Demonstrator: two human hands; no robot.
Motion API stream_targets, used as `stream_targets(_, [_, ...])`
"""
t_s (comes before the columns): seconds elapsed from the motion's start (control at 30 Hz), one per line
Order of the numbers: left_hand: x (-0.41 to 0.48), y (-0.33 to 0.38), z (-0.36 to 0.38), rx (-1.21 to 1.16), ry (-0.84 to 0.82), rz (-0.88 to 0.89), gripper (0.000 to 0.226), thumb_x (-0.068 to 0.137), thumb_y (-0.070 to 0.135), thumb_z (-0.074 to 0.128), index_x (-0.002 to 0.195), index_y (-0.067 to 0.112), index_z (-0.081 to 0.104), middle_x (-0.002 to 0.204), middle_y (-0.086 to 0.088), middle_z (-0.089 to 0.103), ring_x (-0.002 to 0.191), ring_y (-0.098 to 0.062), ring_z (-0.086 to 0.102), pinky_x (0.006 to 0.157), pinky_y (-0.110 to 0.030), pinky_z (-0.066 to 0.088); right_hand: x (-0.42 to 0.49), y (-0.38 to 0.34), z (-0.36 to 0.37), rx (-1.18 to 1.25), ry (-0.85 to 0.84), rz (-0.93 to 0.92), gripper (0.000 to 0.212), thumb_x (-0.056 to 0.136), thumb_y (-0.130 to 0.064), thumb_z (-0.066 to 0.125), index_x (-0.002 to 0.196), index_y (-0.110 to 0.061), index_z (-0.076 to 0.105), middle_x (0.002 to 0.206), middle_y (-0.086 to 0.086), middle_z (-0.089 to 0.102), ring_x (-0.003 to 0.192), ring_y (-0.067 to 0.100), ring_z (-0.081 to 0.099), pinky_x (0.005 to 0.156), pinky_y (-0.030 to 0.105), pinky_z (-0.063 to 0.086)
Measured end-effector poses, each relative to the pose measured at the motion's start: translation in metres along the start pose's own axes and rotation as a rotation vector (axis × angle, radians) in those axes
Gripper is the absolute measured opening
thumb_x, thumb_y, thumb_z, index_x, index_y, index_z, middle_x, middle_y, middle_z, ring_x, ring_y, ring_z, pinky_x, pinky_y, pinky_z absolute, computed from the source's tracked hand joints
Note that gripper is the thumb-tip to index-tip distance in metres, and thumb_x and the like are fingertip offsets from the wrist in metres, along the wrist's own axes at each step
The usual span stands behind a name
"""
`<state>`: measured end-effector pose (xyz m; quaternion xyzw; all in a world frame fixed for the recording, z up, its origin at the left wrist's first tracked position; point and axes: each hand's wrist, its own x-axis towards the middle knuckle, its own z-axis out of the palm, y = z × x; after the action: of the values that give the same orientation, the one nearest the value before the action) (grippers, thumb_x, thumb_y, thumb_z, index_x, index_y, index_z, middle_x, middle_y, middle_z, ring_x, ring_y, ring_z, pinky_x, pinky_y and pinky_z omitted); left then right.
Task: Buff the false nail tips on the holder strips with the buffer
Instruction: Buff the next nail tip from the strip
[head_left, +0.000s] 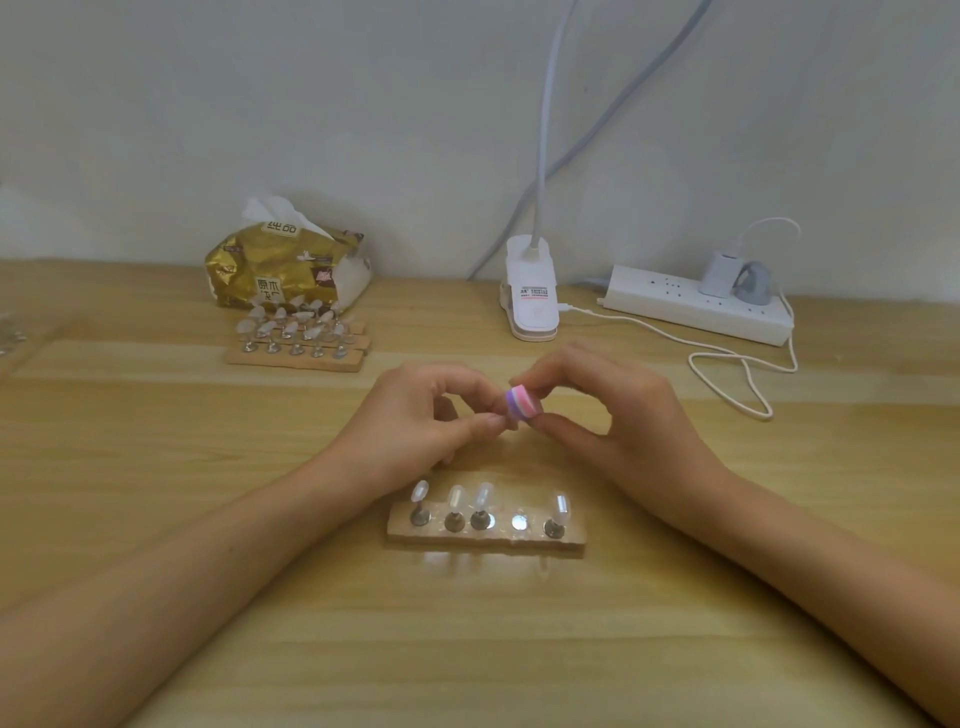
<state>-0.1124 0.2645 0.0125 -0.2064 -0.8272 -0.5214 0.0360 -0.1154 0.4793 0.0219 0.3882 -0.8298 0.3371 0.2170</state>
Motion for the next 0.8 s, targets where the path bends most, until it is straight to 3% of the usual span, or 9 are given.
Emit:
stream_targets(0.13, [-0.0006,0.0016,0.0006,-0.026,0.003,0.006,0.010,0.084,0.015,0.076,0.082,0.024,0.077,0.088,0.008,0.073,0.046,-0.008,0.048,0.048,-0.020,0.042,0.0010,-0.0021,-0.0019,0.036,0.103,-0.008,0.007,0.091,-0.010,0.073,0.096,-0.006,0.069,0.094,0.000,0.068,0.092,0.015,0.066,0.084,0.037,0.054])
stream_targets(0.27, [-0.0005,0.0005,0.0003,-0.018,0.011,-0.016,0.006,0.083,0.017,0.077,0.084,0.023,0.078,0.087,0.006,0.073,0.049,-0.013,0.050,0.047,-0.021,0.042,0.0000,-0.0031,0.0004,0.039,0.009,0.025,0.005,0.090,-0.006,0.074,0.093,-0.005,0.070,0.092,0.003,0.069,0.090,0.017,0.067,0.083,0.039,0.054])
stream_targets(0.37, [-0.0004,0.0023,0.0006,-0.032,0.017,-0.022,0.005,0.083,0.019,0.076,0.083,0.024,0.077,0.089,0.006,0.073,0.050,-0.015,0.050,0.047,-0.022,0.044,-0.0002,-0.0038,-0.0036,0.032,0.100,0.021,0.007,0.089,-0.008,0.075,0.095,-0.005,0.071,0.093,0.002,0.070,0.090,0.015,0.067,0.084,0.037,0.055])
stream_targets(0.5, [-0.0008,0.0021,0.0002,-0.041,0.027,-0.031,0.003,0.083,0.020,0.077,0.083,0.023,0.077,0.087,0.006,0.073,0.050,-0.014,0.049,0.047,-0.020,0.043,-0.0012,-0.0043,0.0001,-0.011,0.017,-0.008,0.006,0.091,-0.006,0.073,0.097,-0.005,0.072,0.094,0.004,0.069,0.089,0.017,0.067,0.081,0.037,0.053])
stream_targets(0.6, [-0.0023,0.0036,0.0004,-0.040,0.013,-0.026,0.006,0.083,0.018,0.077,0.084,0.024,0.077,0.089,0.007,0.073,0.050,-0.013,0.049,0.047,-0.019,0.043,-0.0004,-0.0041,-0.0033,0.002,0.092,-0.002,0.008,0.092,-0.010,0.072,0.098,-0.005,0.072,0.095,0.003,0.069,0.091,0.016,0.067,0.083,0.038,0.055])
stream_targets(0.67, [-0.0020,0.0033,0.0002,-0.025,0.012,-0.026,0.006,0.083,0.018,0.077,0.085,0.024,0.078,0.089,0.005,0.073,0.050,-0.012,0.049,0.047,-0.019,0.043,-0.0001,-0.0049,-0.0013,-0.032,0.047,-0.030,0.007,0.090,-0.008,0.074,0.097,-0.005,0.072,0.094,0.004,0.070,0.091,0.016,0.067,0.082,0.036,0.054])
stream_targets(0.73, [-0.0019,0.0033,0.0004,-0.027,0.018,-0.033,0.006,0.083,0.018,0.077,0.084,0.024,0.077,0.088,0.005,0.073,0.050,-0.010,0.048,0.047,-0.020,0.043,-0.0015,-0.0038,-0.0016,0.001,-0.013,0.053,0.008,0.088,-0.007,0.076,0.094,-0.003,0.073,0.093,0.004,0.070,0.089,0.015,0.068,0.081,0.037,0.054])
stream_targets(0.8, [-0.0025,0.0042,0.0008,-0.035,0.014,-0.028,0.006,0.083,0.018,0.077,0.083,0.025,0.077,0.087,0.006,0.073,0.050,-0.011,0.049,0.047,-0.020,0.043,-0.0015,-0.0040,-0.0045,0.033,0.039,0.073,0.012,0.088,-0.012,0.074,0.095,-0.002,0.073,0.092,0.005,0.070,0.089,0.012,0.067,0.084,0.033,0.055])
